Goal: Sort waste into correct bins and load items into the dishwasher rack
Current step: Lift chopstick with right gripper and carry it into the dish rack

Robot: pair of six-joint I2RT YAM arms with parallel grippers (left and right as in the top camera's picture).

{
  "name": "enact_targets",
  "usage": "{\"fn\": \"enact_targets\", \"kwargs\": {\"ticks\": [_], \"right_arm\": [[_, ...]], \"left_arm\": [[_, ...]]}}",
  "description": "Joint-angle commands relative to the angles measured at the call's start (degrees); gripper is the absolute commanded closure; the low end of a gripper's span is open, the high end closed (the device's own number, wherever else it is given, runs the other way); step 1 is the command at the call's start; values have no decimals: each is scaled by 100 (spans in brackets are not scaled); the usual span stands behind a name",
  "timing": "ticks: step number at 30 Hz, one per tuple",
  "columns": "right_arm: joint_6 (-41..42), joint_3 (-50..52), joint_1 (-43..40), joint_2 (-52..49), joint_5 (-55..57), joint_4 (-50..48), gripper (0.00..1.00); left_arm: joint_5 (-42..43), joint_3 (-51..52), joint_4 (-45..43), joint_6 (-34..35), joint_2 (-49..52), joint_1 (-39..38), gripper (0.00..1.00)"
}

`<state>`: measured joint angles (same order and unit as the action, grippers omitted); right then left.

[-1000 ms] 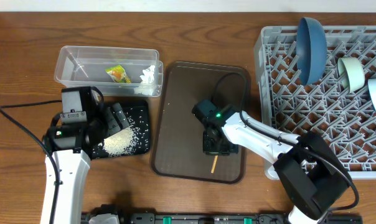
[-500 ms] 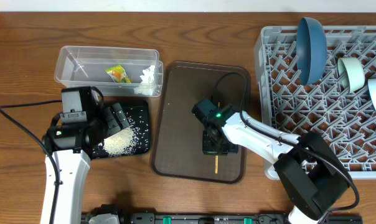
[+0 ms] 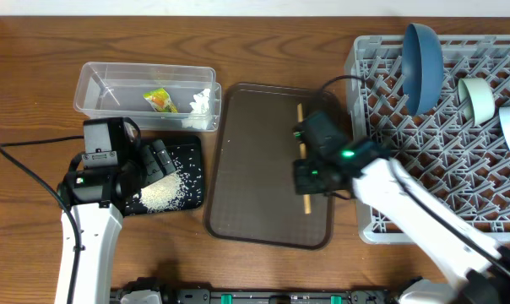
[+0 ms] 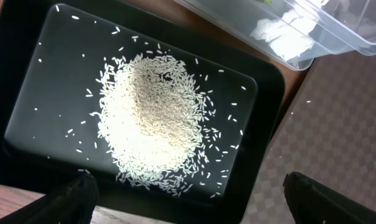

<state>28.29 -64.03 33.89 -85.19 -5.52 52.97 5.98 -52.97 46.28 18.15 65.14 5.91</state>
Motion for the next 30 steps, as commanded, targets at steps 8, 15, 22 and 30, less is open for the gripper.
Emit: {"fn": "enact_targets", "kwargs": {"ticks": [8,15,22,30], "right_arm": [[-1506,-63,-1397,892,271,966,99],[-1971,-63,-2057,992,262,1008,99],[-2149,-63,-2326,990,1327,1043,99],[-2323,87,-2339,979,1322,942,99]], "left_arm": [[-68,-52,17,7,11,17,2],[-68,-52,15,7,11,17,2],[-68,-52,17,7,11,17,2],[-68,-52,17,9,11,17,2]]}}
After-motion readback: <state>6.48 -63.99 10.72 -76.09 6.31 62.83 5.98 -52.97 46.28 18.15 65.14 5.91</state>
